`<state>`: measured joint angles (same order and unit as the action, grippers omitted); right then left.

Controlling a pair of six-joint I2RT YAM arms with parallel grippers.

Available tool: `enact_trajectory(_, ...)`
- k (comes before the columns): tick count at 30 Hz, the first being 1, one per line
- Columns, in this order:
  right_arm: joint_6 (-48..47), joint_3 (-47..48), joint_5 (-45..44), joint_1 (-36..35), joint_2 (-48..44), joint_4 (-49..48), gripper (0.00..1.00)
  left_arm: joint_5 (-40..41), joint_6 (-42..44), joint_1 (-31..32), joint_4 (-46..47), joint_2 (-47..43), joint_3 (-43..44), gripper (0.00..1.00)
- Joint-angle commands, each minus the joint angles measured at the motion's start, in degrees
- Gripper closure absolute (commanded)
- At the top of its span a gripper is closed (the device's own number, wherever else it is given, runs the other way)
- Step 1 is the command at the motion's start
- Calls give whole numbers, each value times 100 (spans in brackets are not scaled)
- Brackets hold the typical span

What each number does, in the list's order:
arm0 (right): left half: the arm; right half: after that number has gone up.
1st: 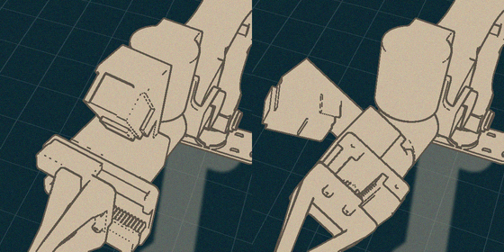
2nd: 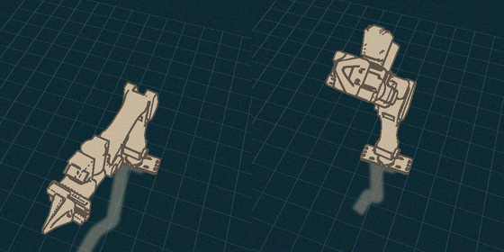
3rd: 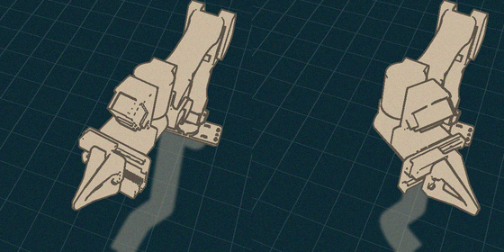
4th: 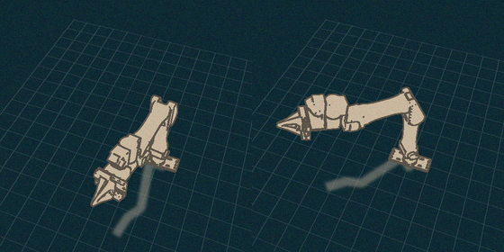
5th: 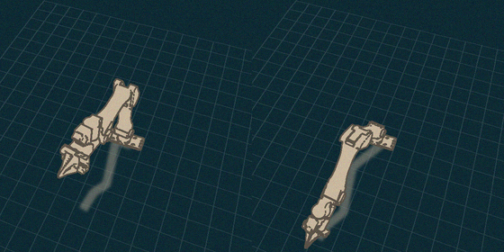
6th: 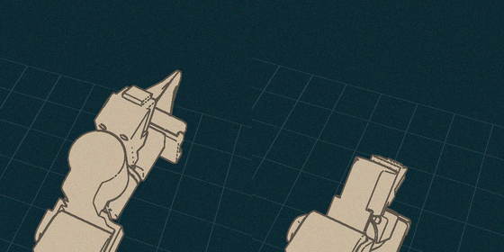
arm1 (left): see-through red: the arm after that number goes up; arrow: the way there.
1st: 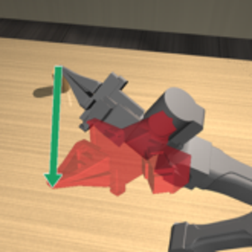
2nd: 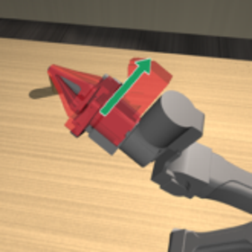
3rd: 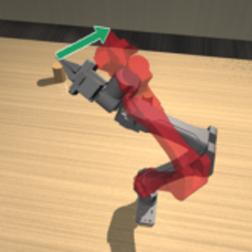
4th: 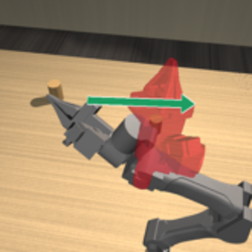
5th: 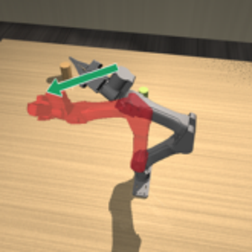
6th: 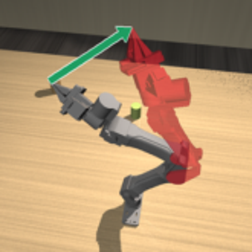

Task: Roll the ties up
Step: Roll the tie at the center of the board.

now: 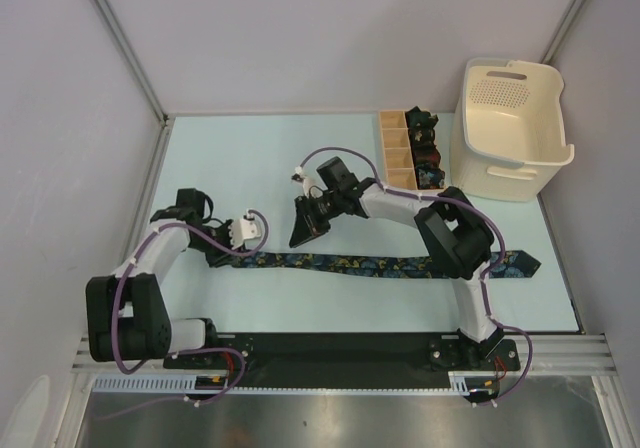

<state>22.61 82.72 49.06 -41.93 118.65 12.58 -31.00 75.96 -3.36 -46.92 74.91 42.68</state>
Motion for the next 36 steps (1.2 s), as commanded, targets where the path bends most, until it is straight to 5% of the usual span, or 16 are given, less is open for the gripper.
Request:
enact_trajectory(1,665,-142,315,-61,35,-677,78,-494,-336,283,-134,-284,346,63)
enact_trajectory(15,1168,-274,588,-175,255,-1399,68,-443,-1181,1021,182,-381,250,56)
enact_trajectory(19,868,-98,324,-192,299,-942,68,-39,-803,767,288,-355,-57,33)
enact_trajectory(24,833,113,236,-263,439,-880,69,156,-355,179,665,-135,-251,19)
enact_trajectory(36,165,201,-203,-351,738,-99,70,-169,542,-95,543,436,-154,23)
